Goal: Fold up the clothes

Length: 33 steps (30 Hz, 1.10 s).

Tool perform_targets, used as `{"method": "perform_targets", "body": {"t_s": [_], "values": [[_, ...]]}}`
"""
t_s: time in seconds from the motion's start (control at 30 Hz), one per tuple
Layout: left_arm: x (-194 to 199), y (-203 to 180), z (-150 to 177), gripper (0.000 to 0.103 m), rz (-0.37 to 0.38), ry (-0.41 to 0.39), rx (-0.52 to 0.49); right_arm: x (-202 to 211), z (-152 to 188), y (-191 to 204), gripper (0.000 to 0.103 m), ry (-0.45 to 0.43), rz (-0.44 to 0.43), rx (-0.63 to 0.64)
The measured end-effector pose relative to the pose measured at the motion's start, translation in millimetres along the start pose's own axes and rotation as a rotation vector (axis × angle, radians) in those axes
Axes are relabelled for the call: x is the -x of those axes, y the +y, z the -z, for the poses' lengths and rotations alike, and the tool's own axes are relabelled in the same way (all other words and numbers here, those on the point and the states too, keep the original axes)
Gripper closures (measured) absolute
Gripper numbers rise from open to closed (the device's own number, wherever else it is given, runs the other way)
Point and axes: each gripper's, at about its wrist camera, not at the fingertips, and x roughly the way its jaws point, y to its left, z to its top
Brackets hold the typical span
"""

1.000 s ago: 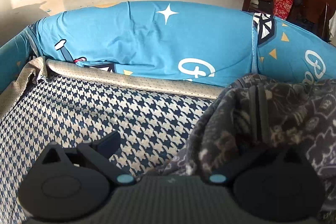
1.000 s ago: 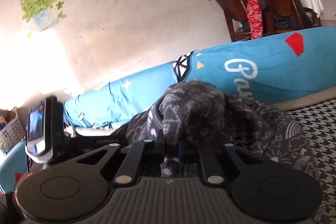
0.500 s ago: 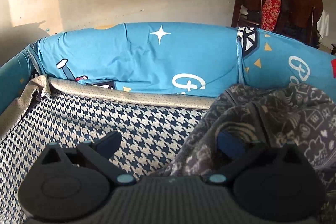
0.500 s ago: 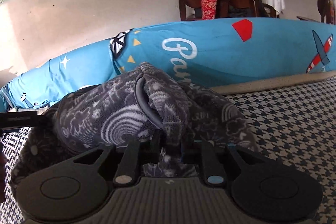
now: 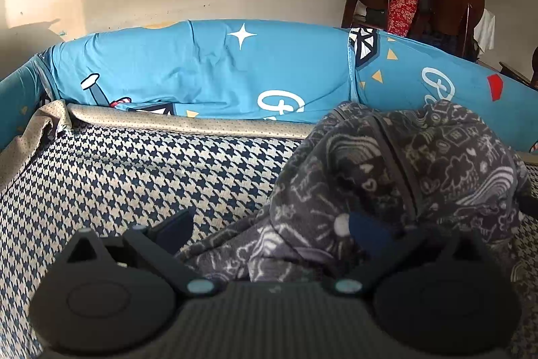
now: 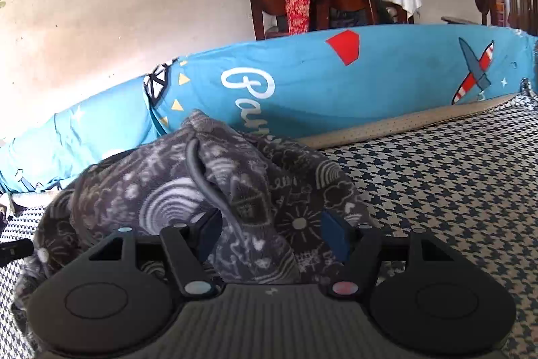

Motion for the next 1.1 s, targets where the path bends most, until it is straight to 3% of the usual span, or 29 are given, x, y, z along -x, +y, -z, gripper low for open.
{"method": "perform_targets", "body": {"t_s": [0.33,0.87,1.1], "values": [[-1.8,-0.4,16.8,0.000,0.003,0.066,-0.012,17.2,41.7,35.2,0.037,0.094,-0.159,0.070],[-15.0,-5.3,23.5,0.000,0.035,0.126,-0.023,2.8,88.6,87.6,0.036,0.215,-0.304,0.220],[-24.3,1.8,22.1,0.000,0.041,0.154,-0.001,-7.5,108.3,112.2,0.031,0.240,-0.352,0.319]]}}
